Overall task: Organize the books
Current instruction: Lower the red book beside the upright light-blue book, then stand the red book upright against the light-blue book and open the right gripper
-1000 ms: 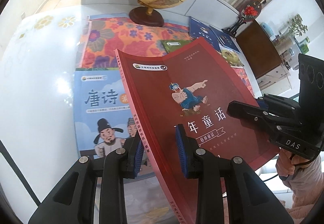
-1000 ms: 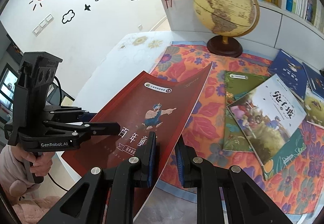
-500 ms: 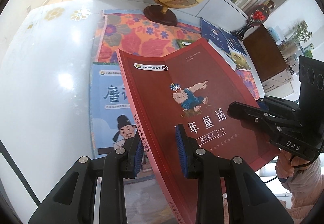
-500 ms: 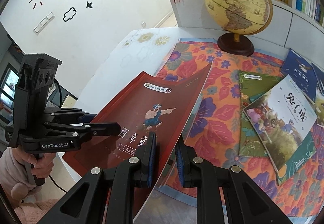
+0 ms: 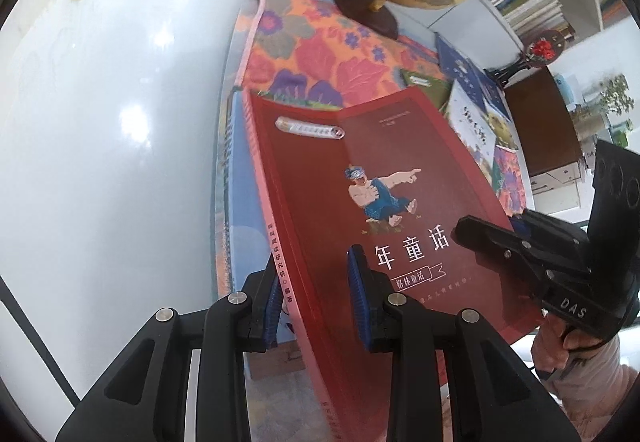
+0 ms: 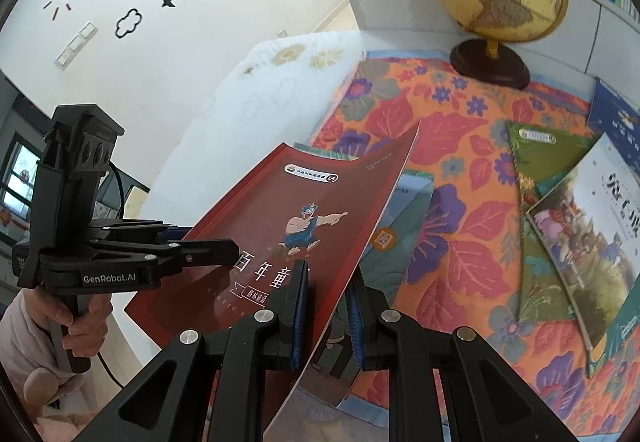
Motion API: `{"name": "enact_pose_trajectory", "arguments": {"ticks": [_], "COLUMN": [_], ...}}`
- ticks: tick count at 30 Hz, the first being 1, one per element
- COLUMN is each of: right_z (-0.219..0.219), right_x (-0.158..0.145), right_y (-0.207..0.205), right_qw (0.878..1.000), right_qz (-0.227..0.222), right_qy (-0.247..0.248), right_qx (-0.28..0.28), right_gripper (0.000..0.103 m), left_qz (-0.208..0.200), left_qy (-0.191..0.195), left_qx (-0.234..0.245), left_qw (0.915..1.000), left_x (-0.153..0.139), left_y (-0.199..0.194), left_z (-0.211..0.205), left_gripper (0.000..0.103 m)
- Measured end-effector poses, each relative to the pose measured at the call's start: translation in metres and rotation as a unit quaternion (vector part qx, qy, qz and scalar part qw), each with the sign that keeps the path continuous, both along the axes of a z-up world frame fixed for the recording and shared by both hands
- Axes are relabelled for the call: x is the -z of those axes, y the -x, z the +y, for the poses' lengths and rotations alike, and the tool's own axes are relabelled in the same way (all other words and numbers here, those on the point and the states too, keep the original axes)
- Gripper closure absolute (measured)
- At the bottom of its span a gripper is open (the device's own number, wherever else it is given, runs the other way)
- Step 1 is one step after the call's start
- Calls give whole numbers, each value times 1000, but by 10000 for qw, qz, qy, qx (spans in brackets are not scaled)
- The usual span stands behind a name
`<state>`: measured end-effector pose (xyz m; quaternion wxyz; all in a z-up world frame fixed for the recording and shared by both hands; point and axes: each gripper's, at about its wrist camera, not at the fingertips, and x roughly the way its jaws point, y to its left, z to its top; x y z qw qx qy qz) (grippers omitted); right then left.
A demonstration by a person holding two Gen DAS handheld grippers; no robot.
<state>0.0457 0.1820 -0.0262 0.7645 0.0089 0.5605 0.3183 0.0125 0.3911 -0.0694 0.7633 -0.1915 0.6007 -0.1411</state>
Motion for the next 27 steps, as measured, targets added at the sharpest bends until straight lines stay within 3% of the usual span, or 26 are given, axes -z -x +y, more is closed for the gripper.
{"name": "enact_pose_trajectory", "arguments": {"ticks": [7,13,23,27], "right_z": [-10,-9,-25,-25], "right_x": [32,52,74,74], "right_y": [-7,-2,-6,-5], "right_qw": [9966,9944,9834,9821], "right_qz": [636,884,1507,1549], "right_qy": [-345,-287,-416,-452], "right_qx": [400,504,925,969], "right_gripper": [85,85,83,82], "left_qz": [304,449,497,500], "left_qy": [177,47,-61,-218], "left_qx": [-127,-88,-62,-53], "left_qw": [9993,9989,9987,9985], "left_x": [21,32,32,29], "left_y": [-7,-8,-9,-8], "left_z": [12,10,9,10], "left_gripper": [77,77,76,76]}}
